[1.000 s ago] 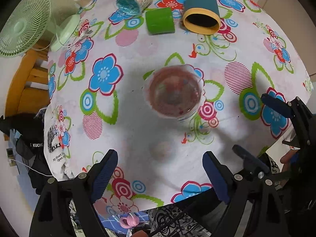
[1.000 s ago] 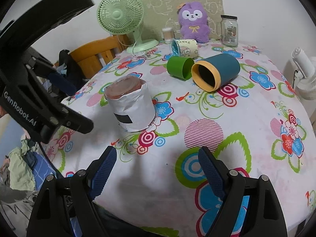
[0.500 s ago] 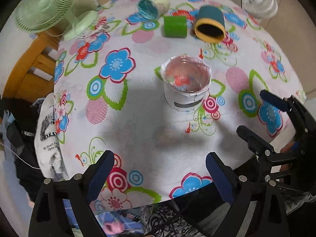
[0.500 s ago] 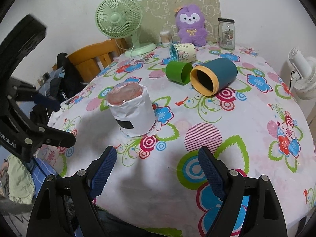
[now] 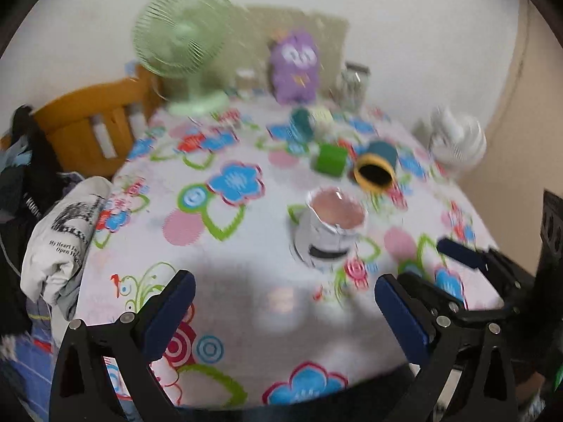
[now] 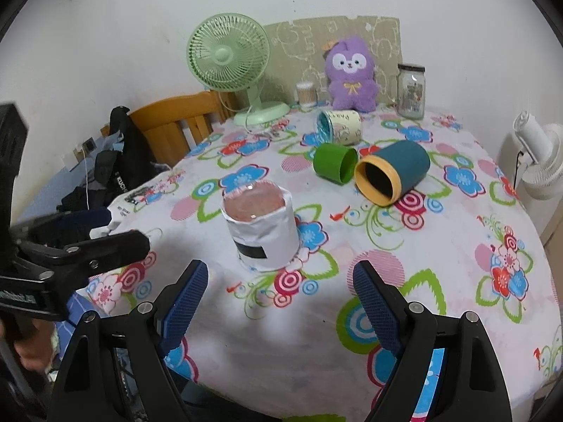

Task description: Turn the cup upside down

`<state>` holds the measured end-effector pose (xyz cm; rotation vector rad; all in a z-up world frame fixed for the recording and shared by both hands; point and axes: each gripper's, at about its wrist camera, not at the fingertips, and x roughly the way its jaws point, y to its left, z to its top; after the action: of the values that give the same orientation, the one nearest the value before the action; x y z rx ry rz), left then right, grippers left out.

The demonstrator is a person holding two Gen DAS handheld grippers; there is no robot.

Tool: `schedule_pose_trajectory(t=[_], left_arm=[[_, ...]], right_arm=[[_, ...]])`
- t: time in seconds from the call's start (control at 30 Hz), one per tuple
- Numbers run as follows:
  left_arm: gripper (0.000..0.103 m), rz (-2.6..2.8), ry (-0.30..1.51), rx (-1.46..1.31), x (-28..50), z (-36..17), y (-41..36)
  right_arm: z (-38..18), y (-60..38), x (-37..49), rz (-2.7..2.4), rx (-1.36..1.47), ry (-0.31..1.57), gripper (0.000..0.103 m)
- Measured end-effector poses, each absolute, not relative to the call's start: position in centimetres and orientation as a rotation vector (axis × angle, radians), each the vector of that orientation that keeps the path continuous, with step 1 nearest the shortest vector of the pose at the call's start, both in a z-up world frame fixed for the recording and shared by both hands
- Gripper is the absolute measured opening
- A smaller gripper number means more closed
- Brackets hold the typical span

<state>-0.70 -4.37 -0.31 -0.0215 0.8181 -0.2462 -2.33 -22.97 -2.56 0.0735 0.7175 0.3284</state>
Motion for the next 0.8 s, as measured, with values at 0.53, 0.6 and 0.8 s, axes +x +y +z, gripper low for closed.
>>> schedule_pose_trajectory(t=[0.53, 0.6, 0.8], left_arm=[[0.103, -0.041, 0.499, -0.157, -4.6, 0.1, -1.9], [0.103, -0.033, 0.487, -0.155, -4.7, 0.2, -1.7], [0.103, -0.005, 0.434, -0.131, -5.2, 1.3, -1.7]], right_arm=[[-0.7, -22.9, -3.6, 0.255, 0.05, 0.577, 0.096], [-0.3, -23.0, -3.8, 0.258, 0.056, 0.558, 0.096], [2.0, -22.5, -4.8, 0.235, 0.016, 0.455, 0.096]])
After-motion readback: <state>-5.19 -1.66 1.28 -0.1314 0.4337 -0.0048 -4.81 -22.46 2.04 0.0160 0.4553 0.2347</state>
